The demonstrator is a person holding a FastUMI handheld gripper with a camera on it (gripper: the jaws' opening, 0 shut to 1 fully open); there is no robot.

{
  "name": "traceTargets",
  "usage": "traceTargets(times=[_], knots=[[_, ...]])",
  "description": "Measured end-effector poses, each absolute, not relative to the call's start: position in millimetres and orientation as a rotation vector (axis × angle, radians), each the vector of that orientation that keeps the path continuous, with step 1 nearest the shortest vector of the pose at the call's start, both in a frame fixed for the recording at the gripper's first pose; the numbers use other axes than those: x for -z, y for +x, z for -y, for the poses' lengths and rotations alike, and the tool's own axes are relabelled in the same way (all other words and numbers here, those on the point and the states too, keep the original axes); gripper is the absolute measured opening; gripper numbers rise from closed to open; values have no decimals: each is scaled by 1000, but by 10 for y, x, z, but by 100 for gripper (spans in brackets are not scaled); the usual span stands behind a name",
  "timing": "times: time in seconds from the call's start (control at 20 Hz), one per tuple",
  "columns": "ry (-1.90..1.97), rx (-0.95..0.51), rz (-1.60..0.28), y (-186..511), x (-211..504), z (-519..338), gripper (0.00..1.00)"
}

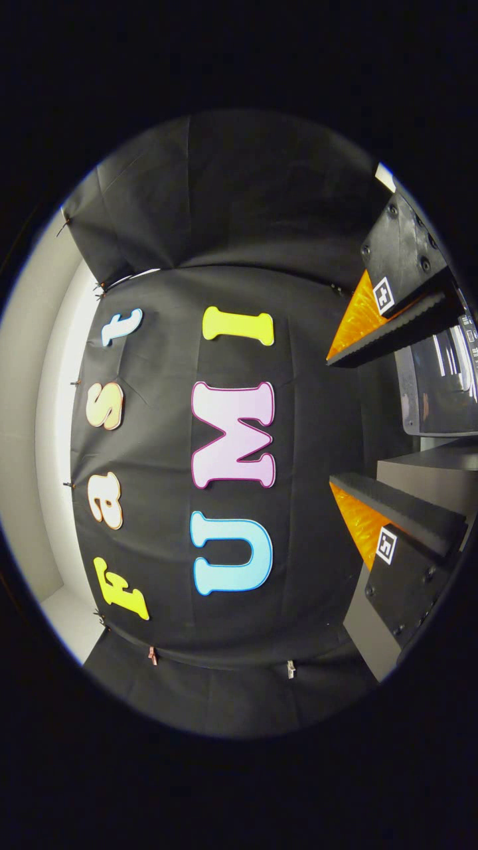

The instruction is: Put the clothes into the washing machine and then close the washing machine lid.

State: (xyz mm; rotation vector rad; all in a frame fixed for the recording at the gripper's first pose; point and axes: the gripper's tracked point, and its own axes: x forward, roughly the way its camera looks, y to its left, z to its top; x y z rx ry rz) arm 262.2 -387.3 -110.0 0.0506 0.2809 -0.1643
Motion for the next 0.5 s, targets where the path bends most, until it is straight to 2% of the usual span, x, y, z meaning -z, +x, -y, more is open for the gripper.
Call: traceTargets(times=[0.5], knots=[[43, 168, -272, 2641, 1083, 3883, 100]])
